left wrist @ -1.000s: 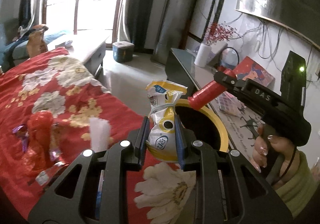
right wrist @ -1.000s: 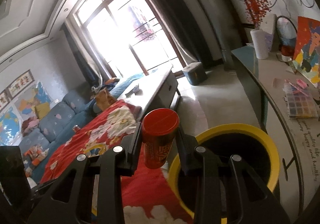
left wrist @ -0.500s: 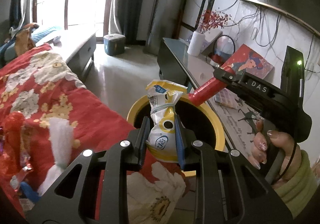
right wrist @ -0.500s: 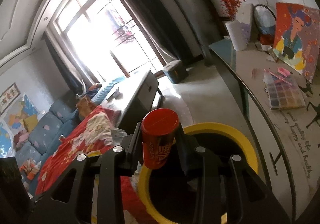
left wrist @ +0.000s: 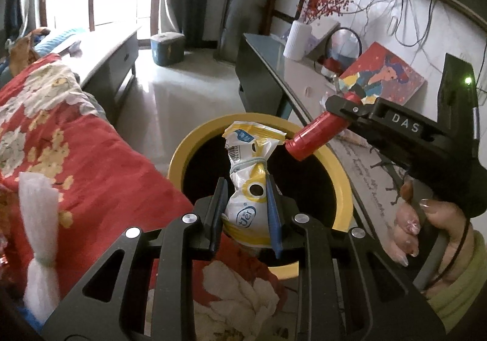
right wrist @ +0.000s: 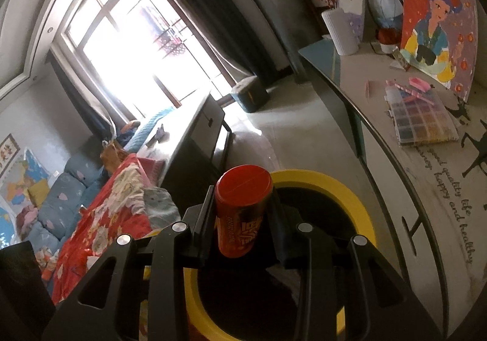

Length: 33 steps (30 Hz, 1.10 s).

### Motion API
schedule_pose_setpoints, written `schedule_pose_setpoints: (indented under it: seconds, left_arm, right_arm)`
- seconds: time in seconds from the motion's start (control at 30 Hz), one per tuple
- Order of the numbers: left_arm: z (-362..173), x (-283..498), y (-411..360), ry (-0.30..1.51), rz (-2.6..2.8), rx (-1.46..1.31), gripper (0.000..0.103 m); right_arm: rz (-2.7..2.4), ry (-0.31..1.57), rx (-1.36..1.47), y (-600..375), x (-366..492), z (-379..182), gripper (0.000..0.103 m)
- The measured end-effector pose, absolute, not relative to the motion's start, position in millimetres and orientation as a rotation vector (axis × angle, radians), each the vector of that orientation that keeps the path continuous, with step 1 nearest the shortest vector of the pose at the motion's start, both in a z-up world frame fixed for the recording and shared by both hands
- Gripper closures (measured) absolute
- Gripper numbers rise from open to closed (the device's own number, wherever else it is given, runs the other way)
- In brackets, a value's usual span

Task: Collect trash
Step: 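Open both tools to drop the wrapper and cup into the bin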

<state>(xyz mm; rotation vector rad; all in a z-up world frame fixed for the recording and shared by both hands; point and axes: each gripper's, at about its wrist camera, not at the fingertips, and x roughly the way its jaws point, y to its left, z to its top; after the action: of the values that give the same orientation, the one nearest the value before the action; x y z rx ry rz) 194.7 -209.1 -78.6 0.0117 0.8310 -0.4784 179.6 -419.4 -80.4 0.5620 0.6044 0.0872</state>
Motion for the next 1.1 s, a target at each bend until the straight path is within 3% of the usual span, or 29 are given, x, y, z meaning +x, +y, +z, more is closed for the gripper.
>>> schedule_pose_setpoints:
  seconds: [0.23,0.27,0.33,0.67,1.1]
  left_arm:
    - [-86.5,205.0,-213.1,0.849,-0.475,0.020,0.083]
    - [-86.3,205.8,-212.5,0.848,-0.473,0.019,0.082]
    - [-85.6,205.9,-210.3,0.845,-0.471,0.009,0.064]
    - [-61.4,196.1,-181.6,0.771,-0.419,-0.077,0.013]
    - [-29.4,173.9,-142.0,0.663,-0.330,-0.116,0.011]
  right_arm:
    - [0.097,0.642,0.577,-419.2,184.4,-88.9,0.069]
    - [0.098,0.644,0.575,-419.3,185.0,-89.5,0.065]
    - [0.092,0.642,0.574,-418.7,184.8,-89.0,0.057]
    - [0.069,0.628,0.543,-412.7,180.5,-81.8,0.040]
    - [0.132,0.584,0.479,-381.0,168.7,-52.1,0.033]
